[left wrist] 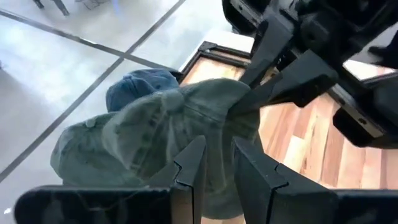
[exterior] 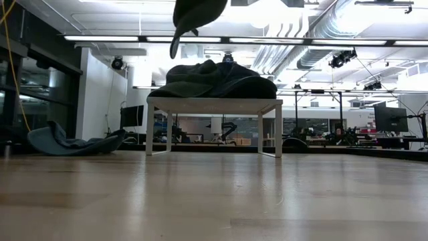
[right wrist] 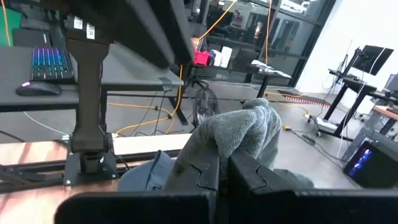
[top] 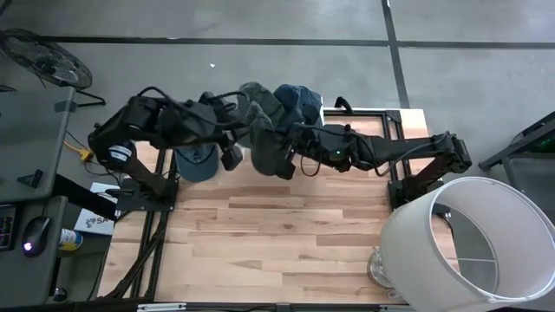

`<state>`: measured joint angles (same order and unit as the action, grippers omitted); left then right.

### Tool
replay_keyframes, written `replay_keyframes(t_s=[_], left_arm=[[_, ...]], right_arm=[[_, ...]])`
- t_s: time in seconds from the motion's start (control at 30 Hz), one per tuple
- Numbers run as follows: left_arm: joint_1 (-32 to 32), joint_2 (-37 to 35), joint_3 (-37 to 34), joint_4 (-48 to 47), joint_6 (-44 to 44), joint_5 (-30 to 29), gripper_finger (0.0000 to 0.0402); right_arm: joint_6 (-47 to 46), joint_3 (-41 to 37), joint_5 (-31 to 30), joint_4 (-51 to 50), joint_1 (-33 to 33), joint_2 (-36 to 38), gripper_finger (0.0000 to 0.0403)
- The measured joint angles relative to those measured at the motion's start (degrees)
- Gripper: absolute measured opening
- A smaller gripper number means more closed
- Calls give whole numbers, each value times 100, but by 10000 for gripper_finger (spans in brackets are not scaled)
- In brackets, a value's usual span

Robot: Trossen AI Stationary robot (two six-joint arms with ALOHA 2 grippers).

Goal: Pick & Place hat
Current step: Put the gray cap on the shelf

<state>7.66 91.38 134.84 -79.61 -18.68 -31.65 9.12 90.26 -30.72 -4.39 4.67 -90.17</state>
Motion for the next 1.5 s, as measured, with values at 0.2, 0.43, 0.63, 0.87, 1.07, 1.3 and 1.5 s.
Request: replay_keyframes(t_s=[0.2, 0.43, 0.63, 0.87, 1.07, 1.3, 1.5], left_arm=[[-13, 240, -7, -61, -97, 46, 84], [-13, 486, -1, -258, -368, -211, 179], [-17, 482, -6, -448, -967, -643, 262], [-19, 486, -6, -99, -1105, -896, 272], [-13, 486, -6, 593, -742, -454, 272], [-13, 486, -3, 676, -726, -354, 273], [-13, 486, -3, 907, -647, -90, 273]], right_arm=[[181, 0, 60, 36, 0, 4, 0], [254, 0, 66, -300, 28, 143, 0], [296, 0, 97, -638, 24, 412, 0], [675, 0, 474, -691, 26, 531, 0], [916, 0, 647, -678, 37, 577, 0], [1232, 0, 820, -477, 214, 789, 0], [1344, 0, 1319, -477, 298, 813, 0]])
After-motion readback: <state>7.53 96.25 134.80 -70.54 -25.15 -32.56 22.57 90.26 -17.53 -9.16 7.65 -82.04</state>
